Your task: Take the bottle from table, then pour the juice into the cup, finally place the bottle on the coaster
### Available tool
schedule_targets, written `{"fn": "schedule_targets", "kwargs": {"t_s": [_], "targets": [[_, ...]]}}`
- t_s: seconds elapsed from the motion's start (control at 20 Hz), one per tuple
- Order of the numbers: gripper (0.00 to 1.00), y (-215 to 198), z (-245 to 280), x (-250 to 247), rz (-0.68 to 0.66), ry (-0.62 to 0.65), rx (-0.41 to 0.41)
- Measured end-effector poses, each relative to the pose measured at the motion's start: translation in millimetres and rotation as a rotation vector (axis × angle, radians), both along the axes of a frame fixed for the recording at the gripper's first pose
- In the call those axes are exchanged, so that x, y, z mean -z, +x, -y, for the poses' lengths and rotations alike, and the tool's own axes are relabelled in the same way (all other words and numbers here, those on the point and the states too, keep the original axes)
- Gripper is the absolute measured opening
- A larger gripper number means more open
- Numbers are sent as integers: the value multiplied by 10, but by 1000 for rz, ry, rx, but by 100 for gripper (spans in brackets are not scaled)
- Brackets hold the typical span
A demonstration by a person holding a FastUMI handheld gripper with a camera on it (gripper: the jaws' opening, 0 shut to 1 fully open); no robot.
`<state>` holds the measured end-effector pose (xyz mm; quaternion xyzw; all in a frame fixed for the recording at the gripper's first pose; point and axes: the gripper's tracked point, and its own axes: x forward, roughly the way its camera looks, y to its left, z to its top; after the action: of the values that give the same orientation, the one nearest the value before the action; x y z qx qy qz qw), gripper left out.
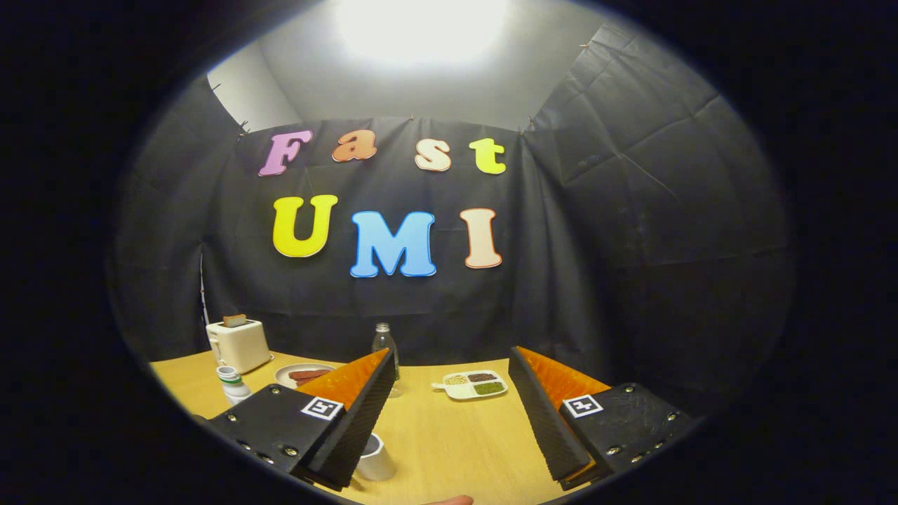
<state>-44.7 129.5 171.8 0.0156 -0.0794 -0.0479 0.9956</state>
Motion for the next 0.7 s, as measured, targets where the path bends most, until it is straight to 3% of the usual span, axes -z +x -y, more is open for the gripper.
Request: {"fn": "schedule_targets", "kwargs": {"t_s": [0.55, 0.7], "targets": [[98, -132, -1734, 172, 3, 23, -280], [98, -89, -2047, 315, -25, 7, -314]]}}
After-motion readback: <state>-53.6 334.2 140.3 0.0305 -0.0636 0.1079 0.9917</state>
